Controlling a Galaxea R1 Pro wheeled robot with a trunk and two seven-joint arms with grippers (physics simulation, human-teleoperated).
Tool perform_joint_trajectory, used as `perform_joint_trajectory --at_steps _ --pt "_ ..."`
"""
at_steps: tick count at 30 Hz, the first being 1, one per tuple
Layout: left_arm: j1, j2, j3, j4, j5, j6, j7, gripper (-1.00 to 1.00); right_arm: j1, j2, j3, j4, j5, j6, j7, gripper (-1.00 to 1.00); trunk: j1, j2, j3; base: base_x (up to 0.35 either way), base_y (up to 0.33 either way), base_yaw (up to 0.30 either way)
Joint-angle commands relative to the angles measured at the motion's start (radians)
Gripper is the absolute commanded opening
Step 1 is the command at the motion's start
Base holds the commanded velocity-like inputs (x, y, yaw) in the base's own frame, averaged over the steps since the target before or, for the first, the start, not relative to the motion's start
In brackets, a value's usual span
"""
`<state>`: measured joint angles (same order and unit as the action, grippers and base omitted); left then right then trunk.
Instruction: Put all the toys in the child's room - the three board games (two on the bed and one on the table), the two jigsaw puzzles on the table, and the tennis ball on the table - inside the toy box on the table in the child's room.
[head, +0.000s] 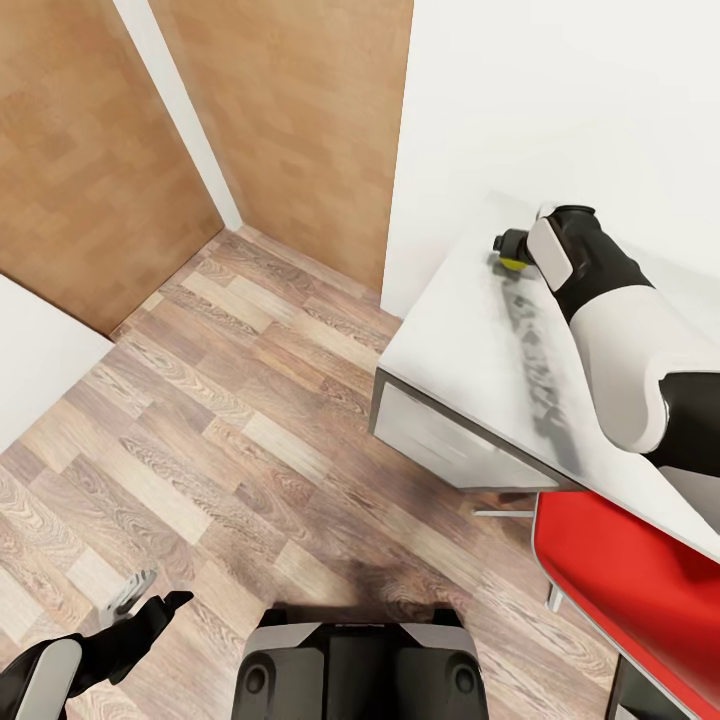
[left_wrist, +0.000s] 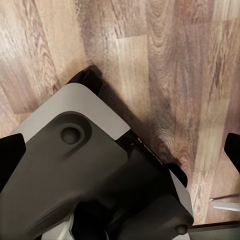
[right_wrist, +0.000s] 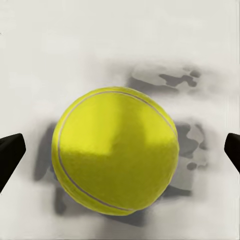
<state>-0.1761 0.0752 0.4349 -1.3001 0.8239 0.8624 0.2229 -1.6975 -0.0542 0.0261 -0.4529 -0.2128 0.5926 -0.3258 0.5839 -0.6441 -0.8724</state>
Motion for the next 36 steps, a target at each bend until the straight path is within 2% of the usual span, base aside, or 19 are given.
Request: perform_joint_trajectory --at_steps 1,9,26,36 --pt "0.000 0.000 0.001 -0.001 0.011 0.004 0.009 1.00 0.000 0.000 0.003 -0.001 -0.011 0.003 -0.007 1.00 0.000 -0.001 -0.001 0.000 0.000 0.000" --pt "0.000 0.000 0.001 0.000 0.011 0.004 0.009 1.00 0.002 0.000 0.003 -0.001 -0.011 -0.026 -0.007 1.00 0.000 -0.001 -0.001 0.000 0.000 0.000" --pt "0.000 0.001 0.002 0.001 0.011 0.004 0.009 1.00 0.006 0.000 0.003 -0.001 -0.012 -0.032 -0.005 1.00 0.000 -0.001 -0.001 0.000 0.000 0.000" --pt "0.000 0.001 0.002 0.001 0.012 0.004 0.009 1.00 0.008 0.000 0.003 -0.001 -0.011 -0.034 0.028 1.00 0.000 -0.001 -0.001 0.000 0.000 0.000"
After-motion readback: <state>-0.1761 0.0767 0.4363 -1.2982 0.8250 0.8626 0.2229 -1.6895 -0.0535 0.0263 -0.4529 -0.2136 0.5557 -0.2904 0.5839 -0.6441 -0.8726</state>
